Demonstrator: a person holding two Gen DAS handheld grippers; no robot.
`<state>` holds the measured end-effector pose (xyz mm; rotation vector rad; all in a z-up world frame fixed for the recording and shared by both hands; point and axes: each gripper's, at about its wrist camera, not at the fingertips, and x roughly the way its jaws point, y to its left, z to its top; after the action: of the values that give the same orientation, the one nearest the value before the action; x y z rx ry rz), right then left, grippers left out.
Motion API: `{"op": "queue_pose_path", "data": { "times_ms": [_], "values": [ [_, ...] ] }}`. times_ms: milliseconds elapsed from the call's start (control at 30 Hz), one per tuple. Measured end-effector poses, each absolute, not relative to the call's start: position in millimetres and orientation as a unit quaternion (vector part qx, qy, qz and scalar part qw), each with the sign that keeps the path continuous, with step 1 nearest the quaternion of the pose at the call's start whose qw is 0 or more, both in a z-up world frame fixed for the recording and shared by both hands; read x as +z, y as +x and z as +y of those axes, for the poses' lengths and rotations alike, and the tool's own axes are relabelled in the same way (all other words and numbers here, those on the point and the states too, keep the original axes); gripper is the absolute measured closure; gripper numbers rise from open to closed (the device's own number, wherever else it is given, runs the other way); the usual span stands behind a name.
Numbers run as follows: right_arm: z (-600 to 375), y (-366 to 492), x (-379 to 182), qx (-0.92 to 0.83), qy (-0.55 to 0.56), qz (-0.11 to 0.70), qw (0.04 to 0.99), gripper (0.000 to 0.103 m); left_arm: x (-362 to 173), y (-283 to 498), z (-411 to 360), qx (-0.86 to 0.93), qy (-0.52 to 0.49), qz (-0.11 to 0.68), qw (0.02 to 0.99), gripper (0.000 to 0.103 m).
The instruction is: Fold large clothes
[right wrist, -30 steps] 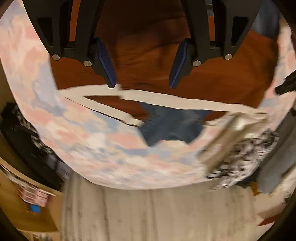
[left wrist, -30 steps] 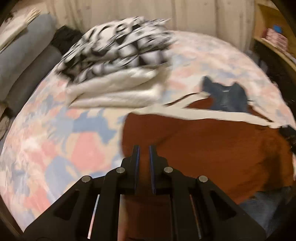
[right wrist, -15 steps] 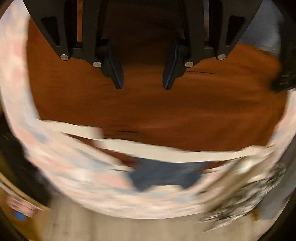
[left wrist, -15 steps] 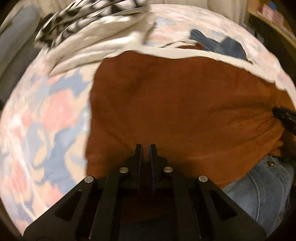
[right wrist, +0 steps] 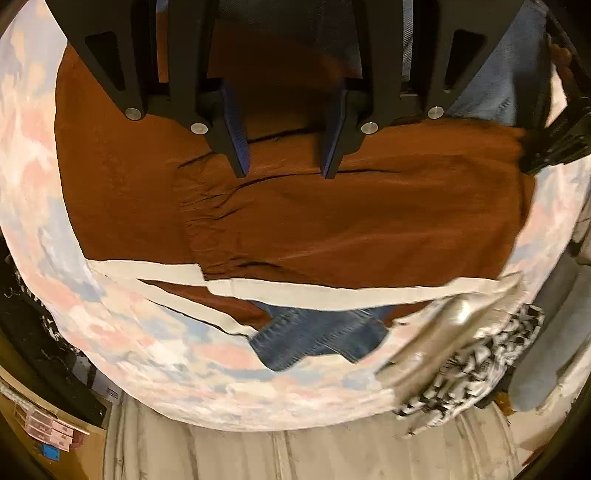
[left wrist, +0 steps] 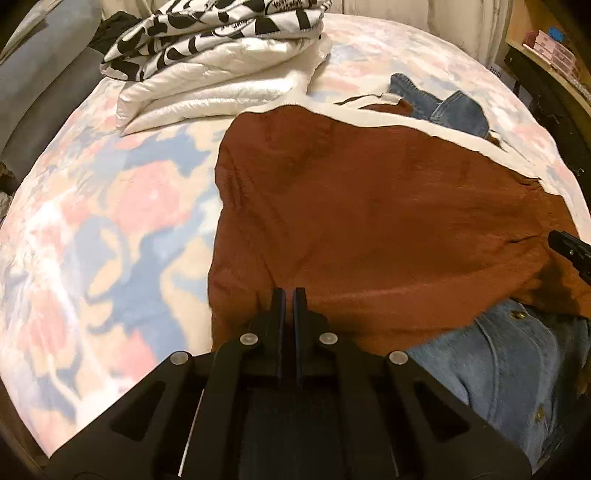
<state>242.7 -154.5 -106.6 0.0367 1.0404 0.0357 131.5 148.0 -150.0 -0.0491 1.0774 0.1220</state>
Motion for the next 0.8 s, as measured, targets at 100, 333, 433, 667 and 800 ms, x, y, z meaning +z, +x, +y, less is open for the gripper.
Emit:
{"op": "queue_pose_path", "data": {
  "times_ms": [100,333,433,667,800],
  "values": [
    [-146,235,-93,0.027,0.024,0.488,0.872,0.061,-139,119,148,0.056,-0.033,0.512,0.857,0.1],
    [-133,199,-61,0.032,0.027,0.465,0.884,0.057,-115,96,144,0.052,-0.038,0.501,0.863,0.1],
    [-134,186,-52,0.035,0.03,0.459,0.887,0.057,-104,86,141,0.049,-0.035,0.492,0.868,0.098],
    [-128,162,-33,0.045,0.026,0.445,0.894,0.056,-84,76,131,0.041,-0.035,0.477,0.877,0.075],
    [-122,170,-27,0.056,0.024,0.441,0.895,0.056,-76,97,123,0.039,-0.023,0.457,0.888,0.064]
  ]
}}
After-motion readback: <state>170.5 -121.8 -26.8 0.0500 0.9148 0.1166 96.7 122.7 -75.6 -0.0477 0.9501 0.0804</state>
